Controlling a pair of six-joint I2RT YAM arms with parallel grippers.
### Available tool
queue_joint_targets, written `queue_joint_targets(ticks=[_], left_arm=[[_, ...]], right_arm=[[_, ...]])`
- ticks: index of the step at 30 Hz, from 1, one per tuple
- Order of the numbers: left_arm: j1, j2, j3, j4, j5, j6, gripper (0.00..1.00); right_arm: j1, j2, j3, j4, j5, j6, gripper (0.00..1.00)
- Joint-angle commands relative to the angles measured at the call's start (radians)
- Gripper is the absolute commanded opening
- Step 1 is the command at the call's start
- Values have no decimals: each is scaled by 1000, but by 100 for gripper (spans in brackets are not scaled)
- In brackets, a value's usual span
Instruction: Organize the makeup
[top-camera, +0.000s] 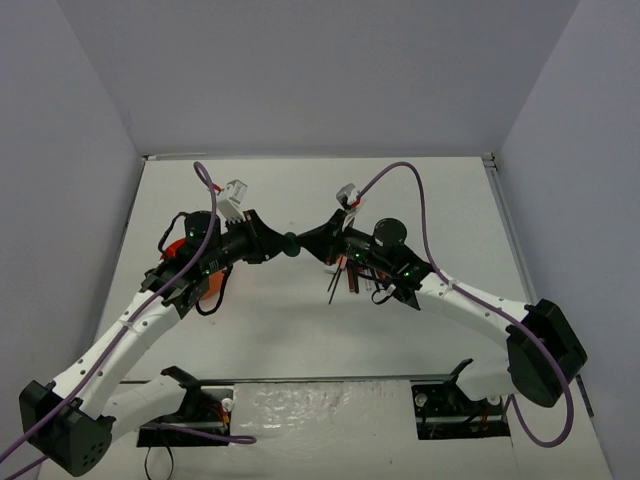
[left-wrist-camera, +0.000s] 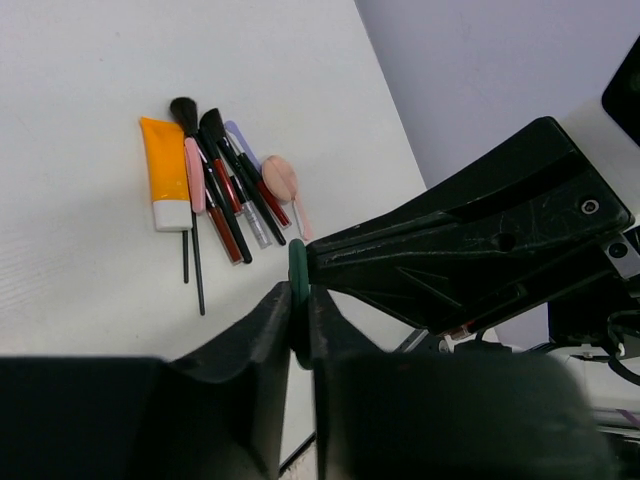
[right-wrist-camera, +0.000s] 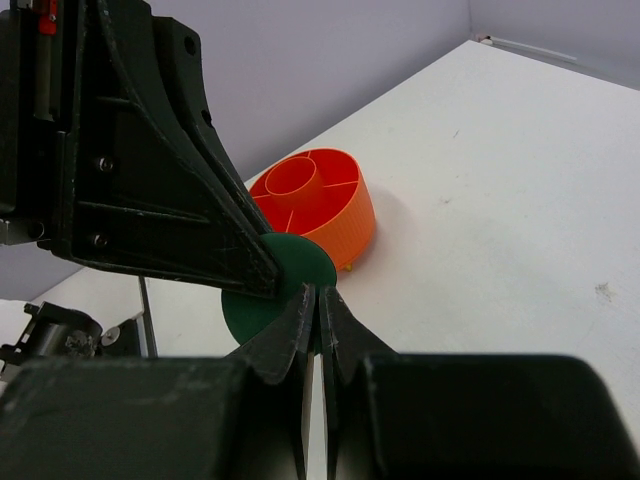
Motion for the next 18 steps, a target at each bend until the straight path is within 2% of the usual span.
queue_joint_targets(ticks=[1, 3, 4, 5, 6, 9, 14, 18], left_arm=[[-20, 10, 68, 80, 0, 8, 0], [-23, 11, 70, 77, -4, 15, 0], [-24, 11, 73, 69, -11, 19, 0], [-25, 10, 79, 52, -19, 30, 0], [-25, 7, 84, 35, -31, 41, 0], [-25, -9, 95, -24, -79, 77, 0], [-25, -55, 142, -253, -236, 169, 0], [-22, -80, 223, -470, -453, 253, 0]], right_arm=[[9, -45, 9, 103, -23, -15, 1], [8, -50, 9, 93, -23, -21, 6], [8, -53, 9, 88, -20, -25, 16], [8, -60, 8, 82, -13, -32, 32], [8, -69, 7, 72, -3, -43, 42], [5, -98, 9, 8, 30, -84, 58], [-4, -181, 0, -119, 162, -173, 77], [-9, -252, -11, -258, 311, -228, 95]])
